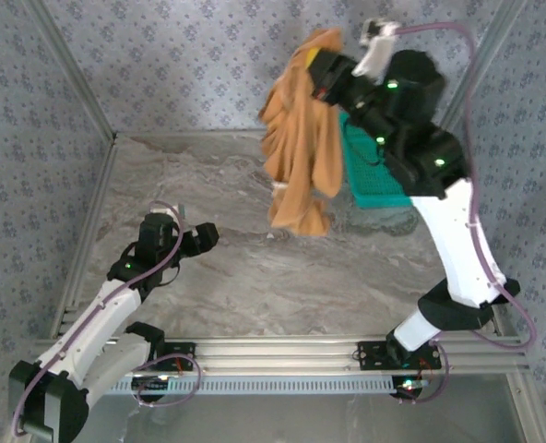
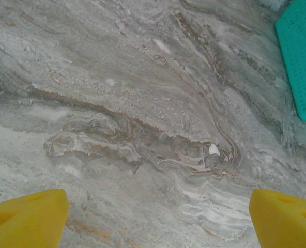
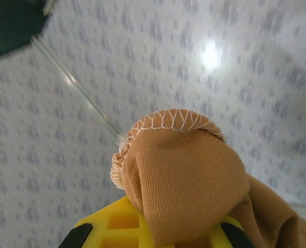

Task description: Fold the inside-out t-shirt

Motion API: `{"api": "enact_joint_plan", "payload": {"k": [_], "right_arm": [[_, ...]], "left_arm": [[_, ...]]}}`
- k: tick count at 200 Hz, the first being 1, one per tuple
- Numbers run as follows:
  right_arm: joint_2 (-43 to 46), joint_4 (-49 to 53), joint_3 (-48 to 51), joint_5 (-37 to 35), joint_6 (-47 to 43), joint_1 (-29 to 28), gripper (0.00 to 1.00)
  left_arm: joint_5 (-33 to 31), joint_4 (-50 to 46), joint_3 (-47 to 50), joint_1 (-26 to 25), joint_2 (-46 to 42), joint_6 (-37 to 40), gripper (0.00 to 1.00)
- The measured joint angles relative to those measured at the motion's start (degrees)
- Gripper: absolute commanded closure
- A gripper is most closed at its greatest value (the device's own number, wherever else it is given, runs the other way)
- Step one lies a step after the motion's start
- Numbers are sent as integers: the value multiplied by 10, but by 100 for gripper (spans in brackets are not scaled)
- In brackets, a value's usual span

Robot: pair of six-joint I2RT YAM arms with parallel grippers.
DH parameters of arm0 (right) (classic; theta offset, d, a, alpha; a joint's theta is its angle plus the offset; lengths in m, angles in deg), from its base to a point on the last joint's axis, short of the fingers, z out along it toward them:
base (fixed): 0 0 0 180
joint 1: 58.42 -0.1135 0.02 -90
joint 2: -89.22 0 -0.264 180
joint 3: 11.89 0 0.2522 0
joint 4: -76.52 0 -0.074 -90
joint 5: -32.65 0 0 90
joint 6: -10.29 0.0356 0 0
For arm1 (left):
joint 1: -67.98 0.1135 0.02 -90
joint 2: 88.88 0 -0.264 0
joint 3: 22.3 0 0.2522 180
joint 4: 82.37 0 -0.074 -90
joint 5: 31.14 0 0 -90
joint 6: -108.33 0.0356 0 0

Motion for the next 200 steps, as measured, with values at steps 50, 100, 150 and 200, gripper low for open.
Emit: {"api": "enact_joint_plan", "payload": {"k": [50, 100, 150, 200], "right_arm": [[-127, 48, 131, 8, 16, 10, 29], [-342, 248, -10, 37, -16, 83, 22], [-118, 171, 345, 65, -45, 71, 39], [-62, 68, 524, 126, -46, 88, 41]], "left_arm": [[17, -25, 0, 0, 0, 10, 13], [49, -20, 13, -1, 19, 9, 25], [76, 46, 32, -33, 132, -8, 46], [77, 97, 1, -73, 291, -17, 58]]}}
